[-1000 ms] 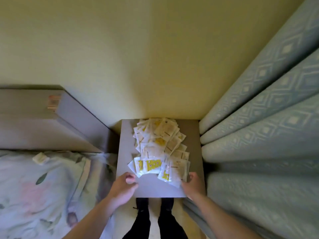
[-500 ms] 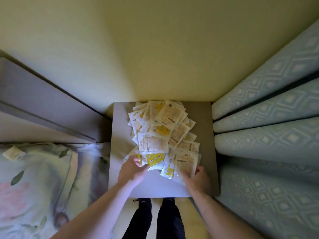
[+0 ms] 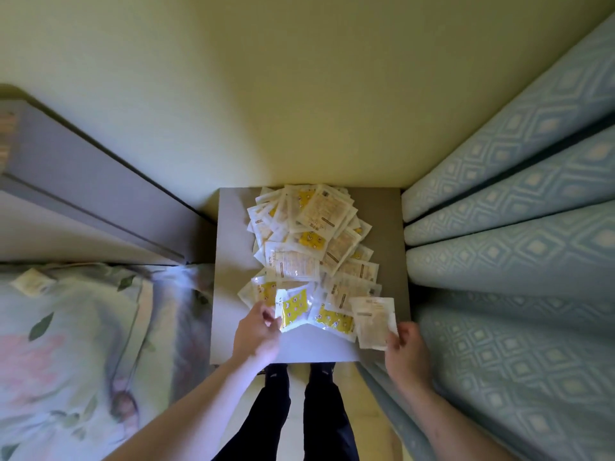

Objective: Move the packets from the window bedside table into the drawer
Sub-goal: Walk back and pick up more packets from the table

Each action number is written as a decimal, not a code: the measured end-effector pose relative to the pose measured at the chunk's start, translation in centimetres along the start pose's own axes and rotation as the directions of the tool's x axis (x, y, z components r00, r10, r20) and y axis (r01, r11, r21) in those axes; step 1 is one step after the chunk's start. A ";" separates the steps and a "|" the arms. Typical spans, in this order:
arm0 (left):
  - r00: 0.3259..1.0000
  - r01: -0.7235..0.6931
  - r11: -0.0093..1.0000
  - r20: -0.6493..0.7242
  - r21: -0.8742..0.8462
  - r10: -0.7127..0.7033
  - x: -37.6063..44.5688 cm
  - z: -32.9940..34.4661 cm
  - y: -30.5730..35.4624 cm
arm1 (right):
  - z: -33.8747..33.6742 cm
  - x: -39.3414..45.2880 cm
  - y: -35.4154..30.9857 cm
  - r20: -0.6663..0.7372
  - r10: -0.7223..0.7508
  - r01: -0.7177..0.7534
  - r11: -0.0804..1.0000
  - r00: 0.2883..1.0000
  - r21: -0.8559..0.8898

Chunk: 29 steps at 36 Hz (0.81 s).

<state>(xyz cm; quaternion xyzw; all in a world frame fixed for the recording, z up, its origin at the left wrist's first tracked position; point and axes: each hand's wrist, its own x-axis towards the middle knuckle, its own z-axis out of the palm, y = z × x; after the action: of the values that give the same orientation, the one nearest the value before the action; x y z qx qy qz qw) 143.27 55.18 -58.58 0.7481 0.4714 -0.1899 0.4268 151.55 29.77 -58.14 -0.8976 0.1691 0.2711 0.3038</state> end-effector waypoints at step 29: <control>0.988 0.120 0.957 -0.058 -0.266 -0.141 4.3 1.7 0.3 | 3.3 6.8 -2.8 0.134 -0.149 0.183 0.938 0.980 -0.296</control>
<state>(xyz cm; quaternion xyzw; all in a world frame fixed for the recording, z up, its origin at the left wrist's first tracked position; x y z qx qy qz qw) 145.81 56.07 -62.31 0.6592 0.5566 -0.1251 0.4899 157.03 33.05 -63.13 -0.9287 0.0317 0.3162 0.1912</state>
